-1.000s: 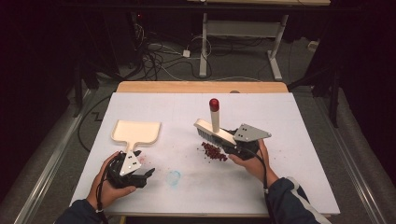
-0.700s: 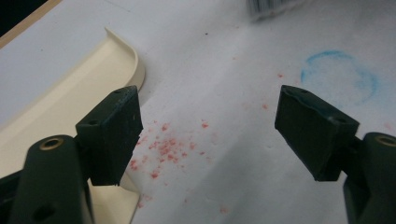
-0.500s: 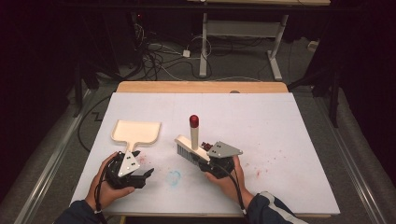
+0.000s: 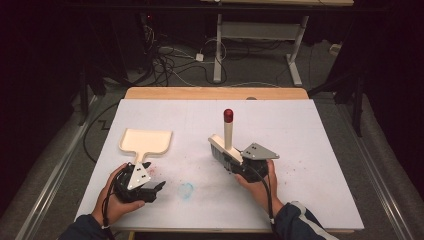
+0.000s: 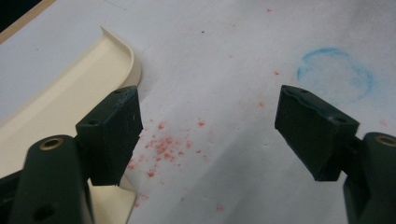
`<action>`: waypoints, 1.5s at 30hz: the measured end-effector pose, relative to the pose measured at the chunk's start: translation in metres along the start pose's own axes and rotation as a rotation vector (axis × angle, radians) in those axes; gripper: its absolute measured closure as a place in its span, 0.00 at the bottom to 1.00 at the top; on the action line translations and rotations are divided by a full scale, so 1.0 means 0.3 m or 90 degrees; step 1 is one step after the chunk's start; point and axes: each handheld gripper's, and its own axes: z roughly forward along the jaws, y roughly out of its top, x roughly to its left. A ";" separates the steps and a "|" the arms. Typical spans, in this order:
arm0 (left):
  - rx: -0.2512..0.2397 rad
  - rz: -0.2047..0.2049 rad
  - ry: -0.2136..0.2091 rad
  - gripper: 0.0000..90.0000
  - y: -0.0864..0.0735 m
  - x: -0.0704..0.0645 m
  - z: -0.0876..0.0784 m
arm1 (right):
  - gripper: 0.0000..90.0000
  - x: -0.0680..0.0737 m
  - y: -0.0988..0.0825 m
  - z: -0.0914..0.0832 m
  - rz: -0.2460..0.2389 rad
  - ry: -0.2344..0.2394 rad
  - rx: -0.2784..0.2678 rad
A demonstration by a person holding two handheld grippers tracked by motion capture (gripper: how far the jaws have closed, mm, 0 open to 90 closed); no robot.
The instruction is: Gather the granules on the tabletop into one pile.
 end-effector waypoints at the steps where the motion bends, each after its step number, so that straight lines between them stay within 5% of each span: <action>1: -0.001 -0.001 0.000 0.25 0.000 0.001 0.000 | 0.75 -0.005 0.005 -0.009 0.003 0.003 -0.003; 16: -0.007 -0.004 0.011 0.24 -0.001 0.006 -0.012 | 0.75 -0.056 0.060 -0.215 -0.042 0.026 -0.031; 25: -0.006 0.000 0.021 0.25 0.001 0.010 -0.016 | 0.75 -0.095 0.030 -0.365 -0.038 0.044 -0.005; 32: -0.006 0.007 0.027 0.24 0.000 0.009 -0.021 | 0.75 -0.112 -0.005 -0.459 -0.030 0.081 0.040; 40: -0.003 0.010 0.025 0.25 0.001 0.006 -0.019 | 0.75 -0.144 -0.049 -0.517 0.024 0.139 0.107; 45: -0.002 0.010 0.022 0.24 0.001 0.006 -0.017 | 0.75 -0.187 -0.082 -0.506 0.062 0.129 0.152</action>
